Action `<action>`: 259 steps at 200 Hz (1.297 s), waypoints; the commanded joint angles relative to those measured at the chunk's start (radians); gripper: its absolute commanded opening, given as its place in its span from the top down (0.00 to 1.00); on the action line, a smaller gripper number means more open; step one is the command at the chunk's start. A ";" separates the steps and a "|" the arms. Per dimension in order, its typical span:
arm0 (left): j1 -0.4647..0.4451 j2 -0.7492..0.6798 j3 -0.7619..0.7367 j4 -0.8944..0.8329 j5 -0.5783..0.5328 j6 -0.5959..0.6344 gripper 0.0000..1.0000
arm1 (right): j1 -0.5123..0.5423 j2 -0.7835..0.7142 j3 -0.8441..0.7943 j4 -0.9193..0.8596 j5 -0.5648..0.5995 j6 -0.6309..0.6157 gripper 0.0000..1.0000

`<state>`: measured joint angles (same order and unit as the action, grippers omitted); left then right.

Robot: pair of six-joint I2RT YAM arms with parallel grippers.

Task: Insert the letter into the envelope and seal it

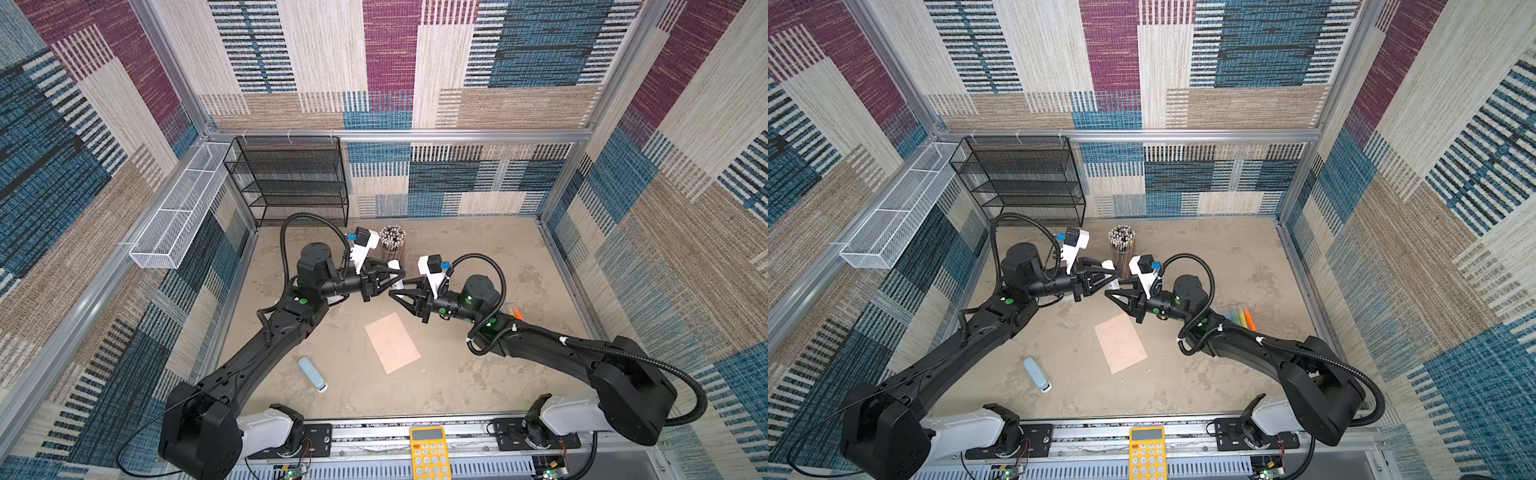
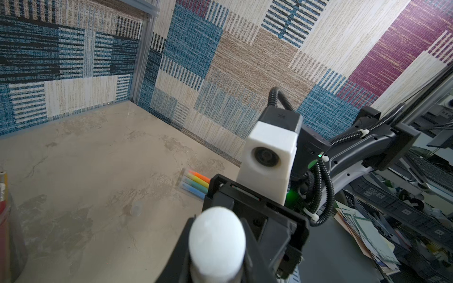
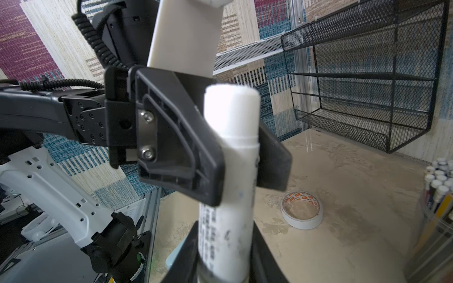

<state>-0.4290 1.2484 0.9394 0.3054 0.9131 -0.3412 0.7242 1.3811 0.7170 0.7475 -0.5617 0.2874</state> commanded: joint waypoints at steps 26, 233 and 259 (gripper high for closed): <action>-0.005 0.007 0.007 0.000 -0.017 0.014 0.53 | 0.001 -0.006 0.003 0.081 -0.011 0.053 0.74; -0.010 0.009 0.004 0.058 -0.040 -0.037 0.88 | 0.000 -0.034 -0.022 0.052 0.009 0.045 0.51; -0.009 -0.001 0.012 0.031 -0.070 -0.019 0.94 | 0.001 -0.062 -0.033 -0.040 -0.002 -0.029 0.39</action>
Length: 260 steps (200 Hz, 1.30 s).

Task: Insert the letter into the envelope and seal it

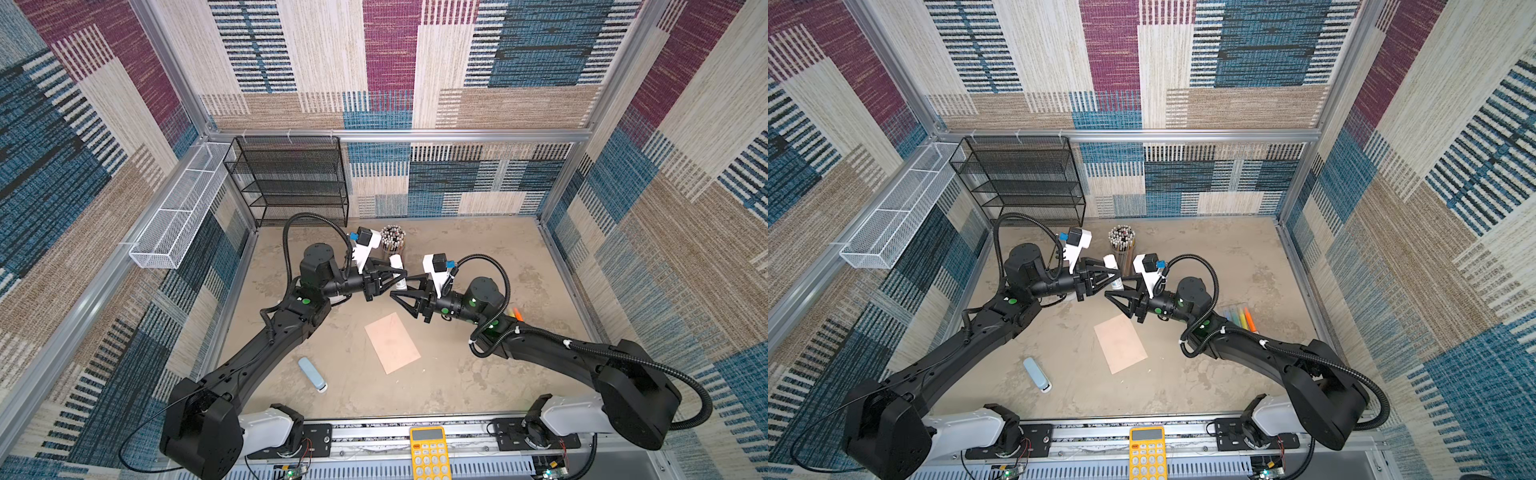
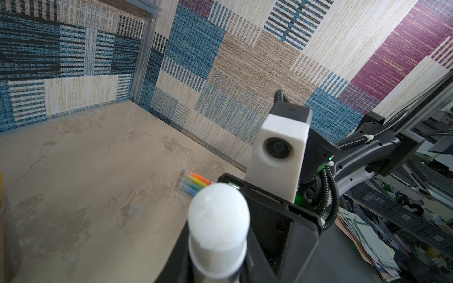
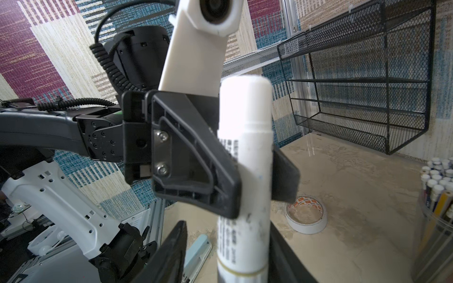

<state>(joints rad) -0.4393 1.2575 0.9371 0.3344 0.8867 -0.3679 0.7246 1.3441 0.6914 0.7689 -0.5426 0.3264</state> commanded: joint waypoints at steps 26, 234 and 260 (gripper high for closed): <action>0.001 -0.018 0.017 -0.025 -0.047 0.026 0.95 | -0.003 -0.066 -0.015 -0.143 -0.026 -0.155 0.37; -0.004 -0.073 -0.027 -0.051 0.006 0.053 0.95 | -0.048 -0.006 0.074 -0.170 -0.234 -0.166 0.64; -0.010 -0.076 -0.032 -0.058 -0.007 0.064 0.95 | -0.047 -0.002 0.080 -0.169 -0.236 -0.155 0.65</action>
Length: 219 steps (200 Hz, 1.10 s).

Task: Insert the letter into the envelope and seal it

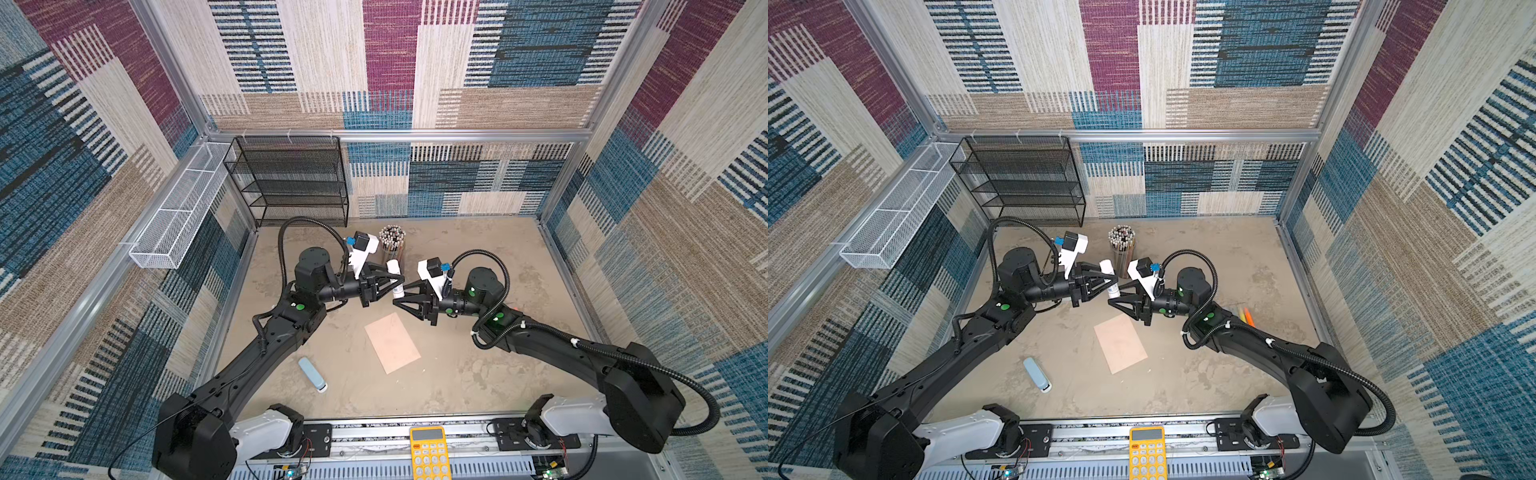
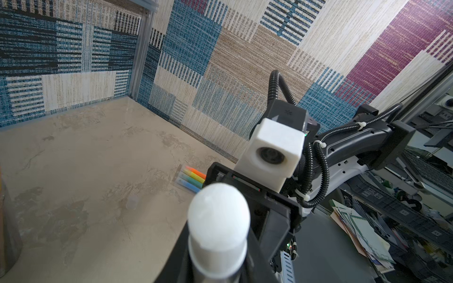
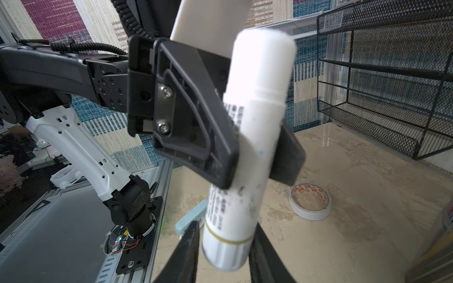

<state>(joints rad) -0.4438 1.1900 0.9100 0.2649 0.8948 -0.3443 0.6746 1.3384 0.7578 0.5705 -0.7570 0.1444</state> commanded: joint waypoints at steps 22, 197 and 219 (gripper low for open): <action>-0.007 -0.012 -0.008 0.011 -0.023 0.049 0.95 | 0.002 0.010 0.014 0.025 -0.019 0.032 0.71; -0.048 -0.016 -0.099 0.038 -0.469 0.065 1.00 | 0.126 0.009 0.076 -0.004 0.535 0.168 0.84; -0.062 0.001 -0.084 0.039 -0.497 0.054 1.00 | 0.191 0.011 0.079 -0.006 0.695 0.125 0.84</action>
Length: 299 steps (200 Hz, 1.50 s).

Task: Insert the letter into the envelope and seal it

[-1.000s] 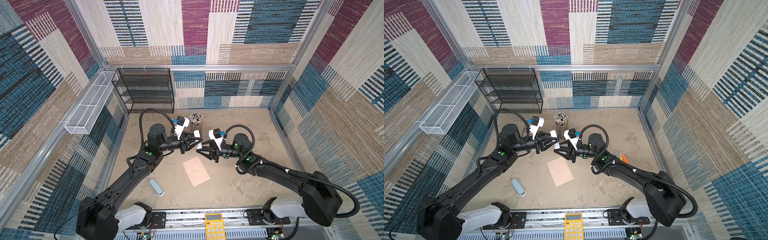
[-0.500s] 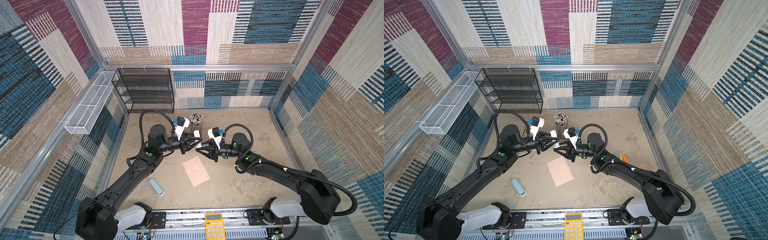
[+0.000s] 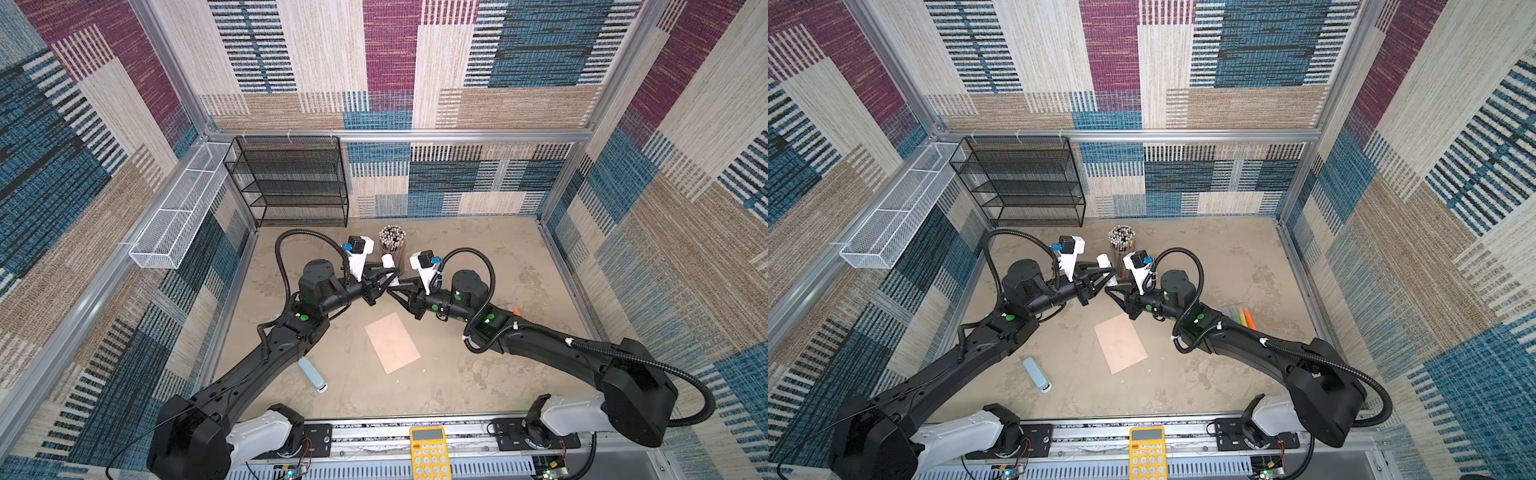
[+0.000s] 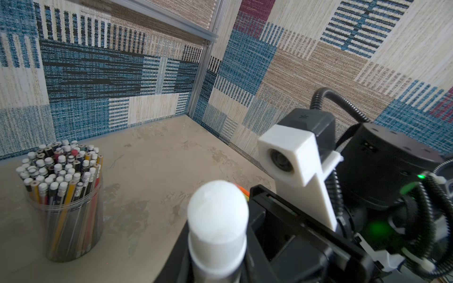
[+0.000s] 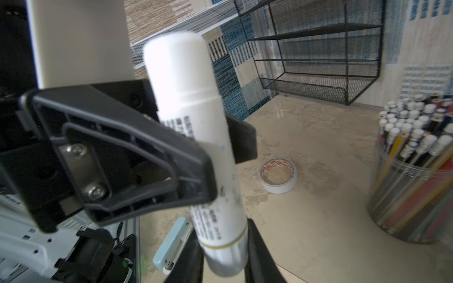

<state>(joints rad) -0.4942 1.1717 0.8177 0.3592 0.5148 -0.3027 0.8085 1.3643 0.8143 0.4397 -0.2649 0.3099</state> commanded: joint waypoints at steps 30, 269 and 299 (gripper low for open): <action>-0.023 0.029 0.014 -0.062 -0.186 -0.012 1.00 | 0.128 -0.003 0.022 0.141 0.412 -0.080 0.83; 0.125 0.130 0.004 0.369 0.508 -0.197 1.00 | -0.185 0.068 -0.083 0.317 -0.749 -0.149 0.42; 0.123 0.135 0.002 0.386 0.521 -0.206 1.00 | -0.193 0.069 -0.091 0.385 -0.730 -0.125 0.42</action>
<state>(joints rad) -0.3710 1.3029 0.8200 0.6636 0.9955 -0.4858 0.6205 1.4303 0.7200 0.7277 -0.9466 0.1490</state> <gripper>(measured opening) 0.268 0.582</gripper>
